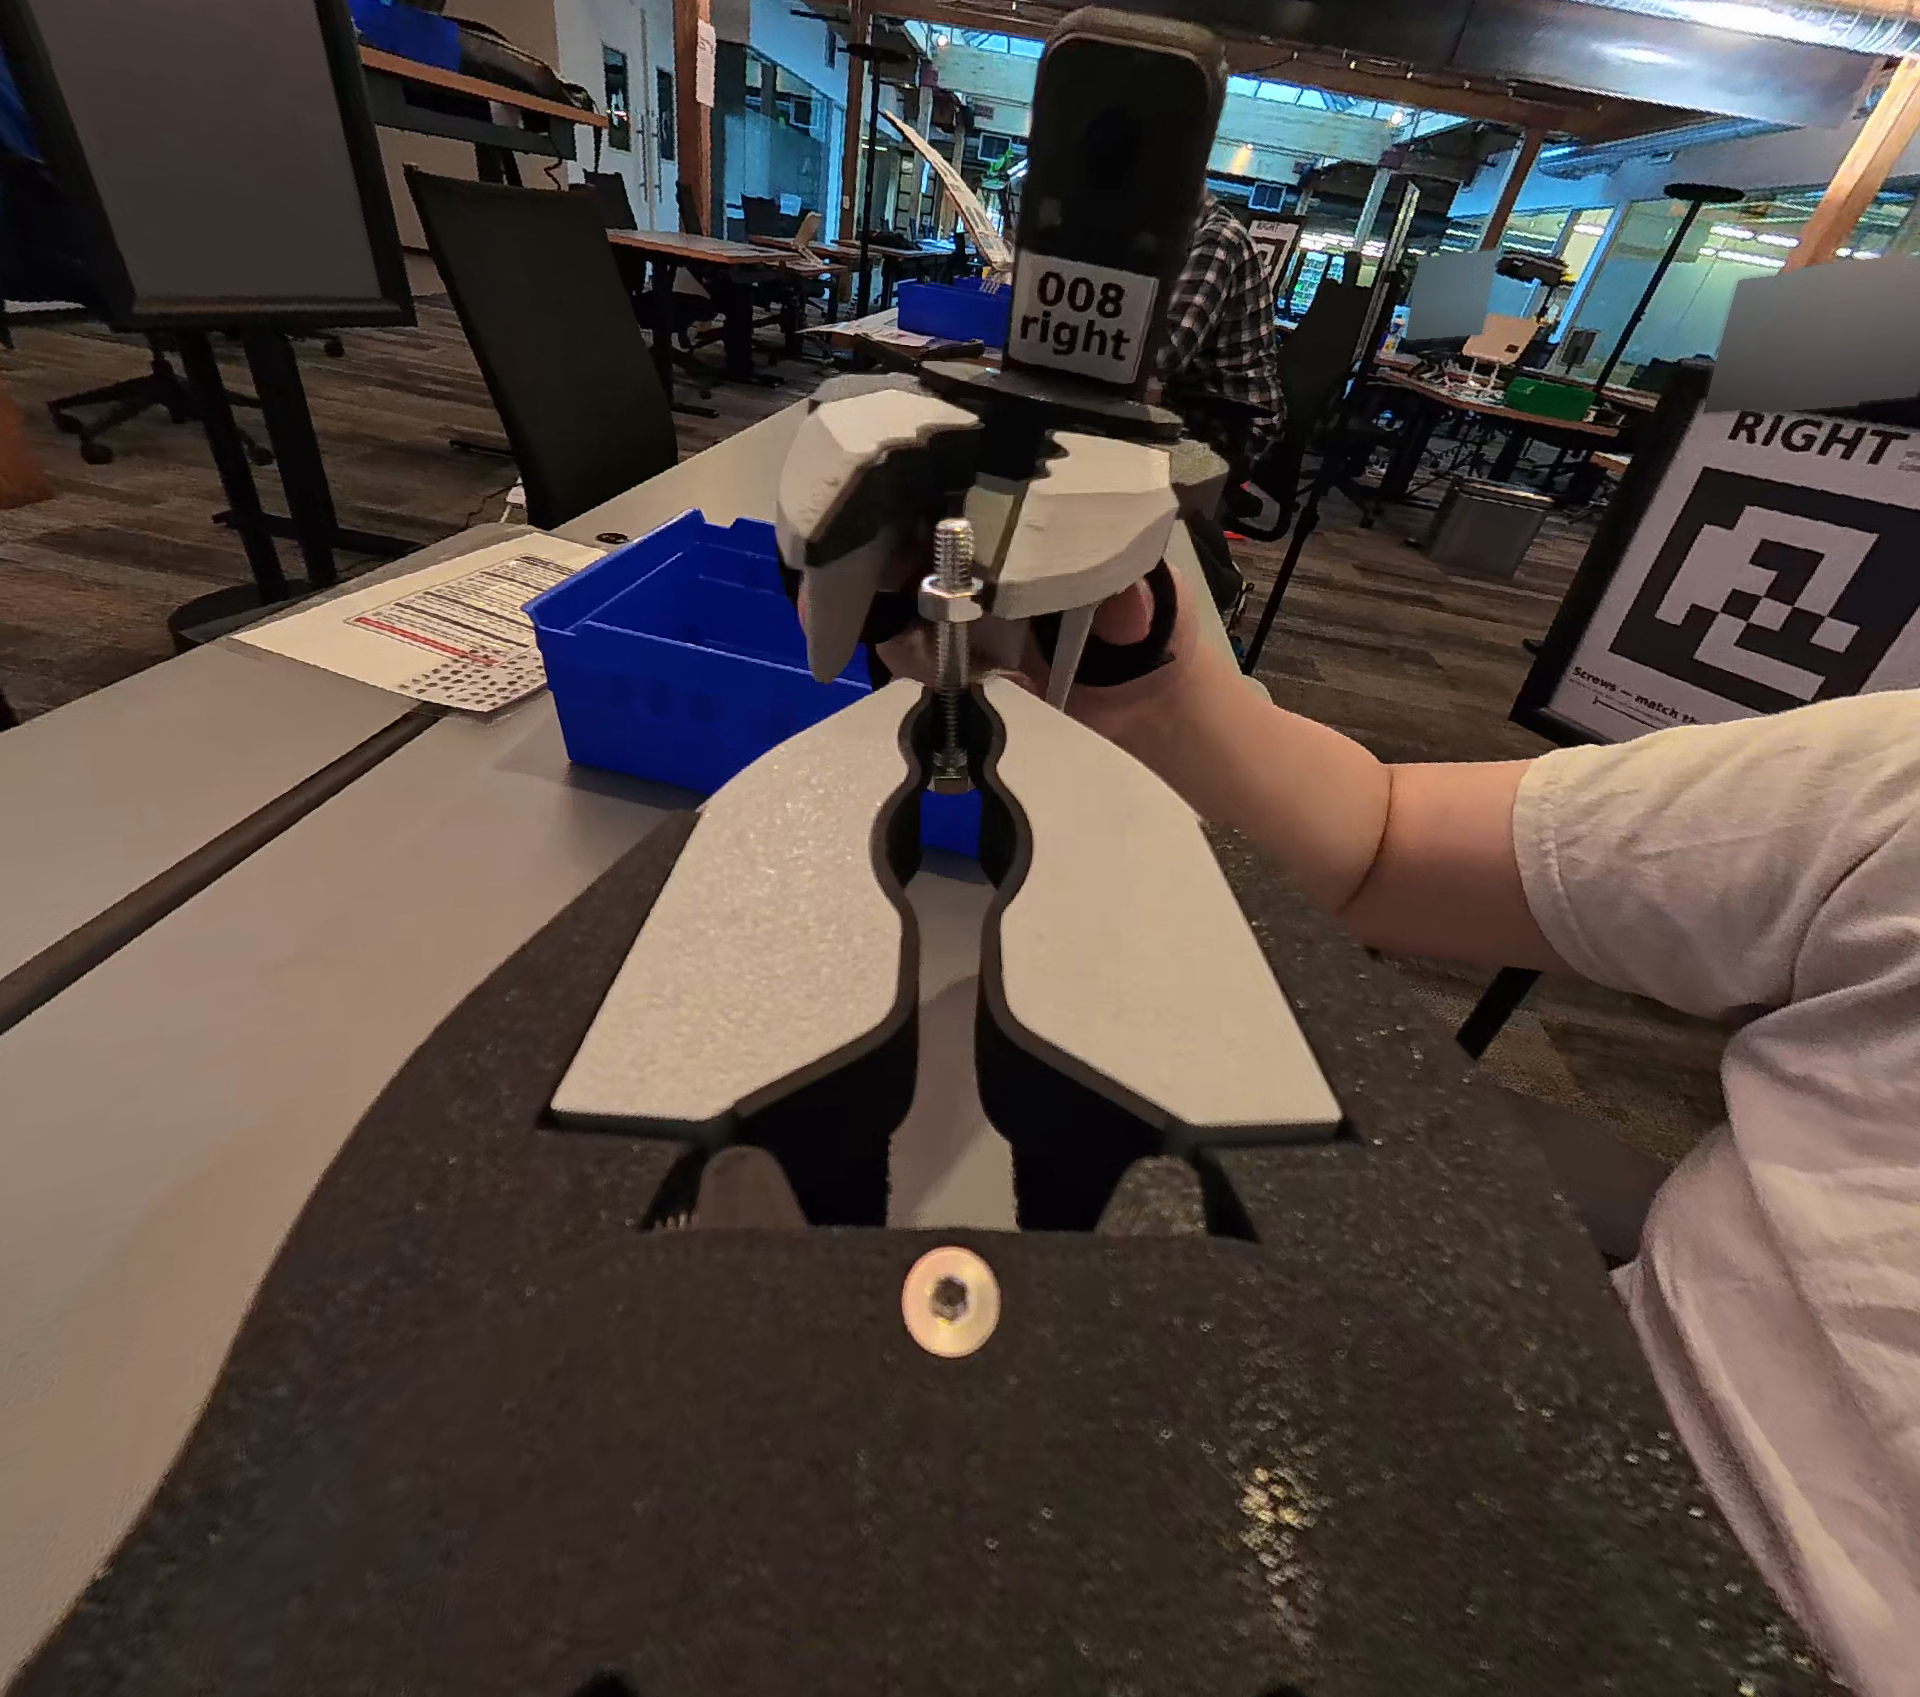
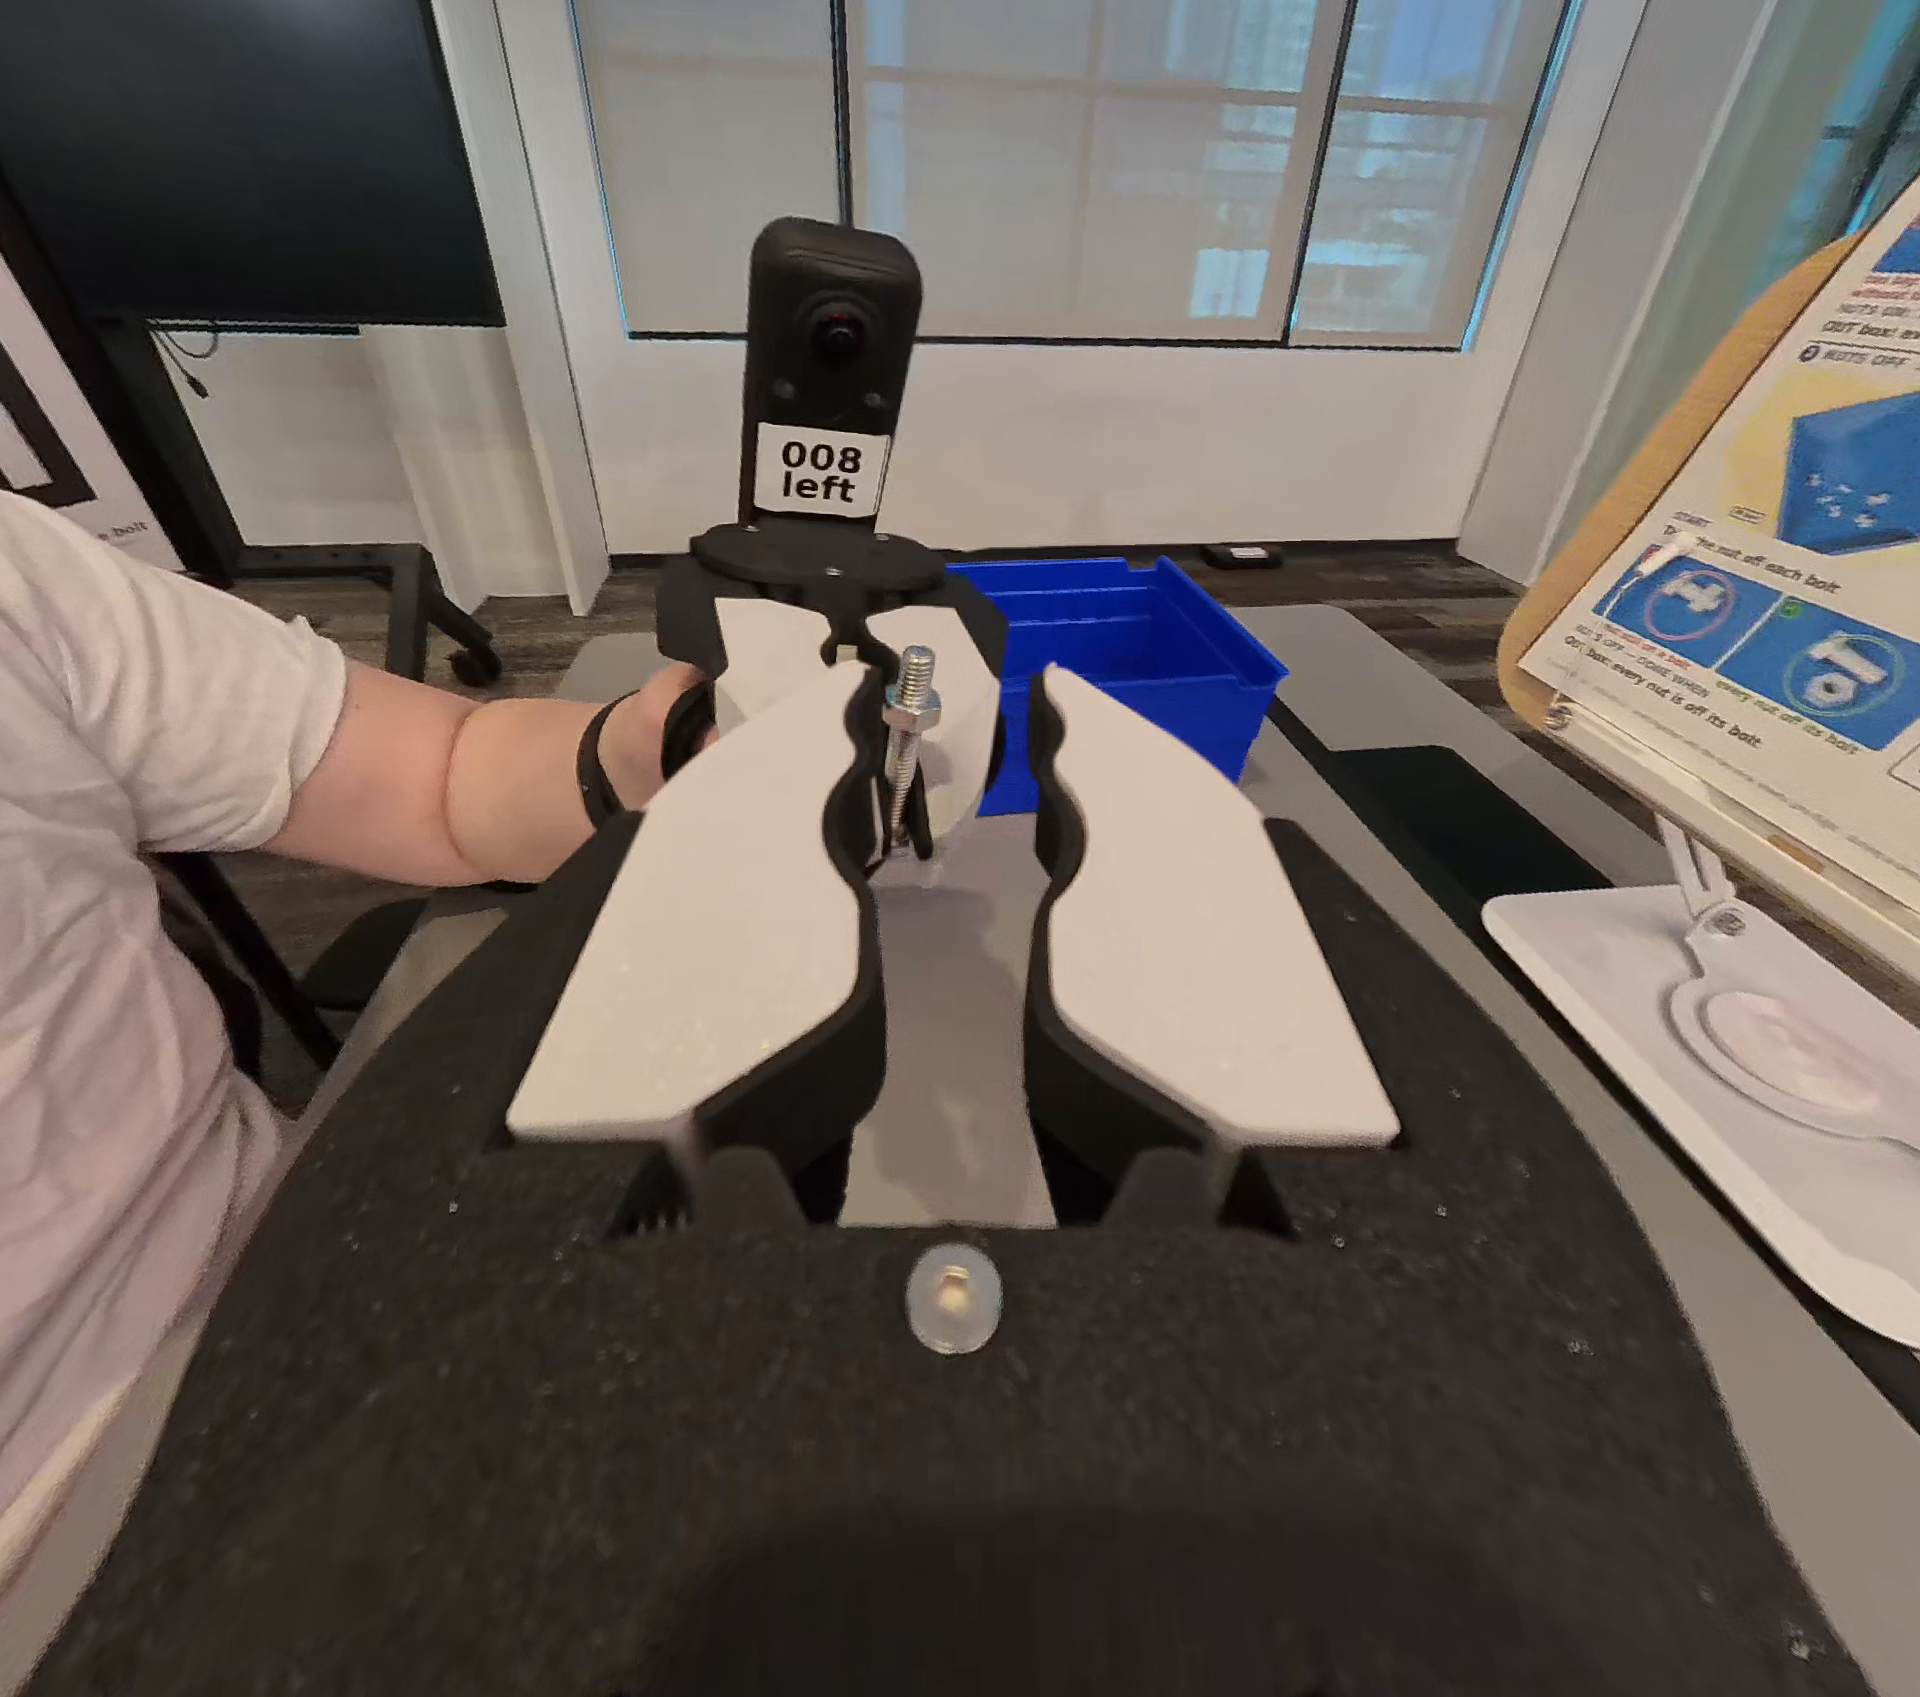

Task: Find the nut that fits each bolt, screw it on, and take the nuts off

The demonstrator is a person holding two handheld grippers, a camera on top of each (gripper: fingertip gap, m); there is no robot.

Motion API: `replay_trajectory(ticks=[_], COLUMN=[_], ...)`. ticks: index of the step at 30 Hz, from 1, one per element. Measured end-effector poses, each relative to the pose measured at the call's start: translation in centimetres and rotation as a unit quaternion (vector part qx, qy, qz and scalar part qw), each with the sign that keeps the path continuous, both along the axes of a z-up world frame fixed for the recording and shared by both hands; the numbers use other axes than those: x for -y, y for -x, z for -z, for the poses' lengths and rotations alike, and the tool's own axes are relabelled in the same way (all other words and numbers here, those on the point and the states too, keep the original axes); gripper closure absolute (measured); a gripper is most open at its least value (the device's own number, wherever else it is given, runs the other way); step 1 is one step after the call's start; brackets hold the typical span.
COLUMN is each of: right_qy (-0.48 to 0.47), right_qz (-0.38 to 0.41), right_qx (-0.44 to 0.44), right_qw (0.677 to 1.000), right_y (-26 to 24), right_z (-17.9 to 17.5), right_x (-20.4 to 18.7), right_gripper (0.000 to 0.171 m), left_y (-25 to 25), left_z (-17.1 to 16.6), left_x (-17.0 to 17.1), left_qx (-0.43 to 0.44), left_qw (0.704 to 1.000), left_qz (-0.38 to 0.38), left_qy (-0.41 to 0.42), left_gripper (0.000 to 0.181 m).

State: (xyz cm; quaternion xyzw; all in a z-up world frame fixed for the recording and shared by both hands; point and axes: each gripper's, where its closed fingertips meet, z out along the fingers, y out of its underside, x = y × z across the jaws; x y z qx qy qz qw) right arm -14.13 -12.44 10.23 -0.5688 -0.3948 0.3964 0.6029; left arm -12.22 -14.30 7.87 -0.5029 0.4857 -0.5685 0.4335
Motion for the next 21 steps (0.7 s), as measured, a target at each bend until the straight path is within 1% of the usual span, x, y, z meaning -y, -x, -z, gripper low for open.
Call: replay_trajectory(ticks=[2,4,5,9,14,17,21], right_qy=[0.015,0.017,0.013,0.008,0.003,0.016,0.01], right_qz=[-0.013,0.002,0.007,-0.025,-0.01,-0.014,-0.017], right_qx=[-0.009,-0.014,-0.016,-0.039,-0.007,-0.014,-0.013], right_qw=[1.0,1.0,1.0,0.999,1.0,1.0,1.0], right_y=[-0.4,-1.2,-1.5,-0.9,-0.1,-0.8,-1.0], right_z=[0.0,-0.1,-0.2,-1.2,-0.1,-0.1,-0.2], right_x=[-0.1,-0.6,-0.7,0.6,0.1,-0.2,-0.1], right_gripper=[0.145,0.151,0.151,0.149,0.148,0.144,0.147], left_y=[0.1,0.3,0.4,0.3,-0.2,-0.1,0.1], left_z=[-0.1,-0.3,-0.4,-0.1,0.2,0.2,0.0], left_x=[-0.2,-0.2,-0.3,-0.4,0.3,0.0,-0.1], left_qx=[0.001,0.007,0.008,0.001,-0.002,-0.005,0.003], left_qw=[1.0,1.0,1.0,1.0,1.0,1.0,1.0], left_qz=[-0.003,-0.001,-0.001,-0.004,0.006,-0.002,-0.001], left_qy=[0.001,0.005,0.006,0.006,0.002,0.0,0.006], left_gripper=[0.177,0.177,0.177,0.177,0.177,0.177,0.177])
